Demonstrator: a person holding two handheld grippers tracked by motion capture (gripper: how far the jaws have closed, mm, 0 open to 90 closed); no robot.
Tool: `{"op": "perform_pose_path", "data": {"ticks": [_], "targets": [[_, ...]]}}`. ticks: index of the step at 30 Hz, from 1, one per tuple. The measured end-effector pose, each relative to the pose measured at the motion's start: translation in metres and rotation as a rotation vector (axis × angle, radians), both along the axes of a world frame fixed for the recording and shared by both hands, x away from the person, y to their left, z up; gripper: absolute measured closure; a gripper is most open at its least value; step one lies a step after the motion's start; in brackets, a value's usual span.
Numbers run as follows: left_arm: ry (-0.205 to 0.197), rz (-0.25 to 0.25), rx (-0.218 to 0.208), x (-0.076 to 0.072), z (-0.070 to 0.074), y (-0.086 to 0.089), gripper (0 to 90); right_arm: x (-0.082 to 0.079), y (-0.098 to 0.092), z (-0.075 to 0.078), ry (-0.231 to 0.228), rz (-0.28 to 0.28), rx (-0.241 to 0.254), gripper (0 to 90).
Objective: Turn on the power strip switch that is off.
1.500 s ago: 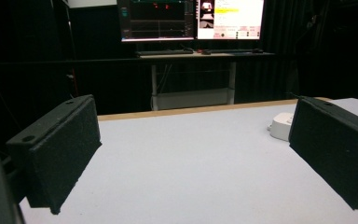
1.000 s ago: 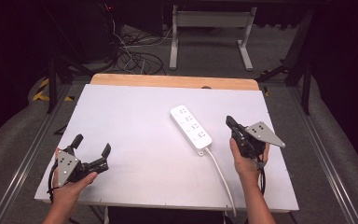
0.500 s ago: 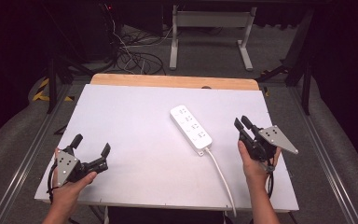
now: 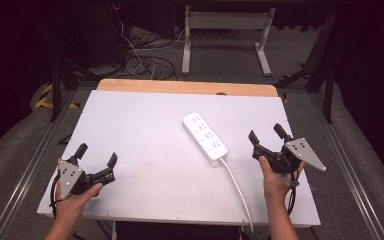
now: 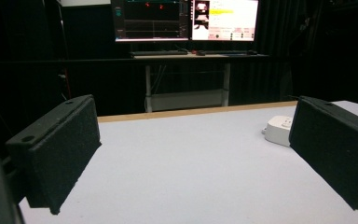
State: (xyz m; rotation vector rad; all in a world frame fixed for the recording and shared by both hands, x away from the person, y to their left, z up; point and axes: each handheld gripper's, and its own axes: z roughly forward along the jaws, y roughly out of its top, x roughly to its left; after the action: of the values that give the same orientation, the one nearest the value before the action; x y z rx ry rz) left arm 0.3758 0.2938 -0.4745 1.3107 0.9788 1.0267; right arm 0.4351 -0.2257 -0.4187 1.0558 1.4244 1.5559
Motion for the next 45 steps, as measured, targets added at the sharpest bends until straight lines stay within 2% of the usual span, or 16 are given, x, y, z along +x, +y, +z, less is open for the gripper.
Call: {"op": "perform_pose_path", "data": {"ticks": [2, 20, 29, 45], "targets": [[-0.001, 0.0, 0.0, -0.0002, 0.0002, -0.0002, 2.3, 0.0011, -0.0015, -0.0007, 0.009, -0.022, -0.007, 8.1], [-0.006, 0.005, 0.0, -0.0019, 0.0005, 0.0008, 2.1, 0.0031, -0.0041, -0.0028, 0.008, -0.045, -0.022, 6.7], [-0.004, 0.014, -0.003, -0.0038, 0.0004, 0.003, 2.0, 0.0045, -0.002, -0.0028, 0.004, -0.041, -0.017, 6.6], [-0.01, 0.031, -0.018, -0.0048, 0.0015, 0.005, 0.0, 0.0049, 0.002, -0.0048, 0.036, -0.031, -0.038, 7.0]]}}
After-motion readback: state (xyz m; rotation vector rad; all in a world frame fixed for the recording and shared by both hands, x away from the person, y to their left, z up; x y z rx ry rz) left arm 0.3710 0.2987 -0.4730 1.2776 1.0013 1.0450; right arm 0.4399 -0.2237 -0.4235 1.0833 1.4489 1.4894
